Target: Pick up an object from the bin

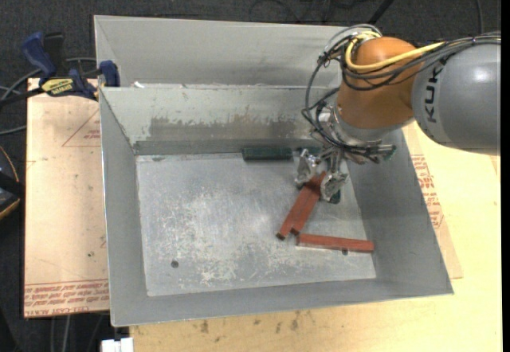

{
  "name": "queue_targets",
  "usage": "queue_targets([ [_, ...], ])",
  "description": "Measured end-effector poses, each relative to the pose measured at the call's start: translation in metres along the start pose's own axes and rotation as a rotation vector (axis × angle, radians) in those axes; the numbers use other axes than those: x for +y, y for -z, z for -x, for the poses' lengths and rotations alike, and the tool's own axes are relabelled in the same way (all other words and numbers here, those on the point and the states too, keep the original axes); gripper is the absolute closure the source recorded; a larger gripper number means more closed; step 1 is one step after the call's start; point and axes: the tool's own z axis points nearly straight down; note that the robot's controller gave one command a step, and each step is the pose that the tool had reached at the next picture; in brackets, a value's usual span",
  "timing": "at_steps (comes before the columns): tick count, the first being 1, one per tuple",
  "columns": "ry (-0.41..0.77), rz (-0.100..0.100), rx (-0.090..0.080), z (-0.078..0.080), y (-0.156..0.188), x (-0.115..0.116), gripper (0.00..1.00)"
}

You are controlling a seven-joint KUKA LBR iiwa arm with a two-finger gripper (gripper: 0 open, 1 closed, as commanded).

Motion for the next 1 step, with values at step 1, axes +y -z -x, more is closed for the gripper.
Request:
queue_targets([
  [1, 0.0, 0.004, 0.005, -0.0005, 0.0044, 0.0007, 1.0],
])
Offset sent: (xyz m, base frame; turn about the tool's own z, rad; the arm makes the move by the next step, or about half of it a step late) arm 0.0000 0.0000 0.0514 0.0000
